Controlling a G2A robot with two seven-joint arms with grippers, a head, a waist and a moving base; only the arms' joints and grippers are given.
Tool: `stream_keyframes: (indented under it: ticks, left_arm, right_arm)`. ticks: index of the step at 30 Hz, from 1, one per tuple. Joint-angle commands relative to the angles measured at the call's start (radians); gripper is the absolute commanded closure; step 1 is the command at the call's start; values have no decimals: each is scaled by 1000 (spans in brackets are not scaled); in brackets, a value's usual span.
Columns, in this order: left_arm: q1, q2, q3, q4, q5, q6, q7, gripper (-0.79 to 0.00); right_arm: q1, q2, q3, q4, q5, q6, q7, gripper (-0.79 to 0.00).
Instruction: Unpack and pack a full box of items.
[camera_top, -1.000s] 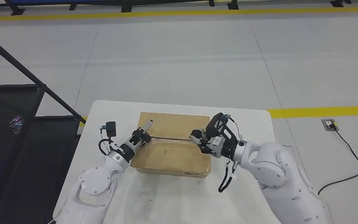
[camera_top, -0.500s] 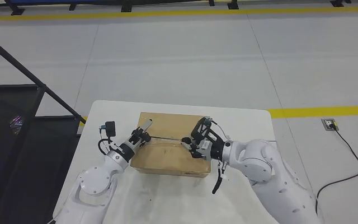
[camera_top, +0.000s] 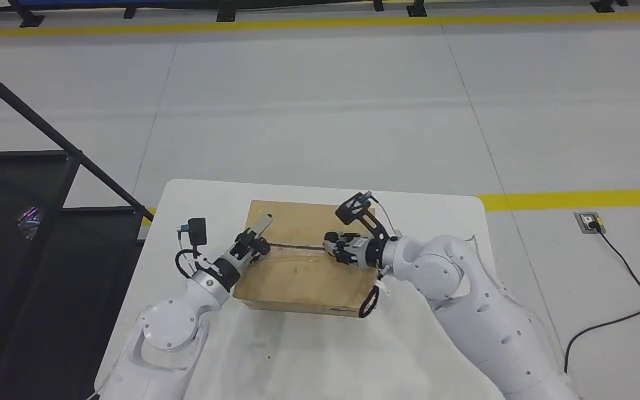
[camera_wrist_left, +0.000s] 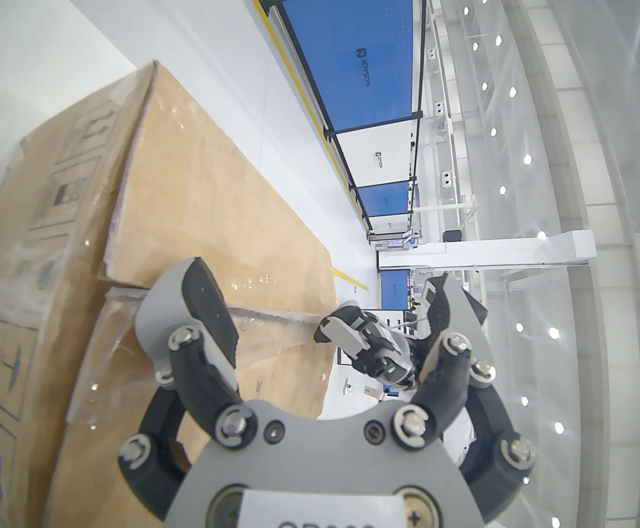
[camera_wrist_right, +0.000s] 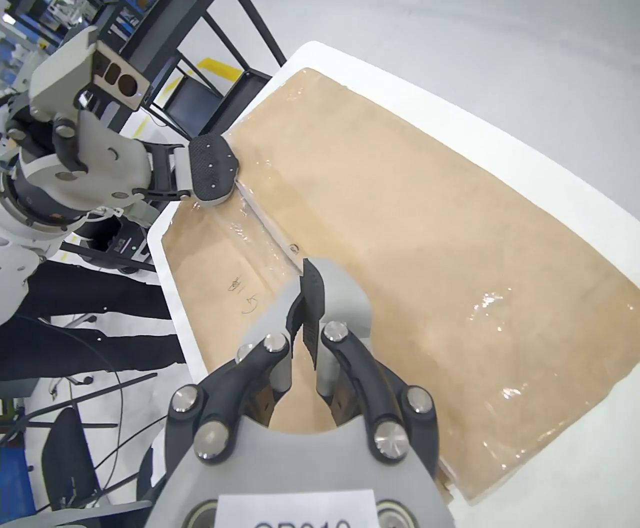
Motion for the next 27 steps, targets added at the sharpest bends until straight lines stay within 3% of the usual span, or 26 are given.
stream_keyframes:
  ticks: [1,12,27]
  left_arm:
    - [3,0,-1,-2,1,-1,2,-785]
    - [19,3,-26,-16,-12,-6,14,-785]
    - [102,16,-176,-28,-62,-16,77,-785]
  right_arm:
    - [8,-2,1,12,25,21,22,0]
    - [14,1,35,36,72,100,79,0]
    - [35,-3,42,85,125,98,86,0]
